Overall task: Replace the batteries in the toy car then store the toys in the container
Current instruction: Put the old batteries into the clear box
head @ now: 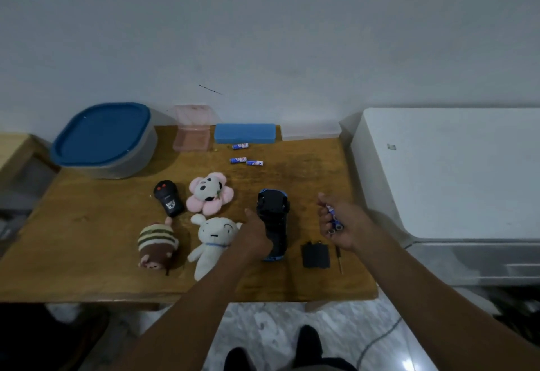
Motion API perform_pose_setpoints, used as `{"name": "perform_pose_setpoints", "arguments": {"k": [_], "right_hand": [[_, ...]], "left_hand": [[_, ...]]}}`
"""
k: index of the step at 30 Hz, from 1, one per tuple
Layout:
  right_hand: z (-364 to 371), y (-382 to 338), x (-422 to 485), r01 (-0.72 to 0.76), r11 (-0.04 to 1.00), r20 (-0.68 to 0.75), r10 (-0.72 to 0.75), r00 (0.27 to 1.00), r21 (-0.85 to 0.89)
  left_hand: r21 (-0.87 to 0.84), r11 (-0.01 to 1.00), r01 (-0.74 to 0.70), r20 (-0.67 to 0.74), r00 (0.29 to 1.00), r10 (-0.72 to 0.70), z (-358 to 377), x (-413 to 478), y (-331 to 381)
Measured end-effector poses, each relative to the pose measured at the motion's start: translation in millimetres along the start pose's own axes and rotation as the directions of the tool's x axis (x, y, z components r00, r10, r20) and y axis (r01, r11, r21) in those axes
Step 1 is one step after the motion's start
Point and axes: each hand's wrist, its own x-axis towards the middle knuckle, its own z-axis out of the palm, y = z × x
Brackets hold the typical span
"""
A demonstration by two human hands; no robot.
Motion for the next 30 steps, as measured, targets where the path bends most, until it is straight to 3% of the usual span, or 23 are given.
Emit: {"name": "perform_pose_setpoints", "arguments": {"k": [3, 7, 14, 22, 26, 30], "right_hand": [[-10, -8, 4, -0.009, 1.000, 0.021, 0.010, 1.000, -0.017], [-21, -22, 6, -0.003, 0.998, 0.014, 0.004, 1.000, -0.057], [-37, -53, 15, 0.041, 0.988, 0.025, -0.038, 0.999, -0.148], [-37, -99, 45, 0.162, 0.946, -0.024, -0.176, 0.984, -0.282], [-35, -117, 78, 0.269, 0.877, -0.043, -0.311, 0.949, -0.399], [-35, -132, 124, 0.351, 0.749, -0.124, -0.496, 0.859, -0.562]], "left_hand": [[0.077, 0.992, 0.098, -0.033, 0.995, -0.096, -5, -1, 11], [0.279, 0.960, 0.033, -0.120, 0.993, 0.001, -25, -8, 29], [0.060, 0.979, -0.194, -0.436, 0.877, 0.201, -44, 0, 76], [-0.106, 0.965, -0.240, -0.481, 0.862, 0.162, -50, 52, 122], [-0.031, 0.951, -0.306, -0.473, 0.843, 0.256, -60, 93, 138], [0.097, 0.932, -0.349, -0.434, 0.828, 0.355, -72, 139, 154]]}}
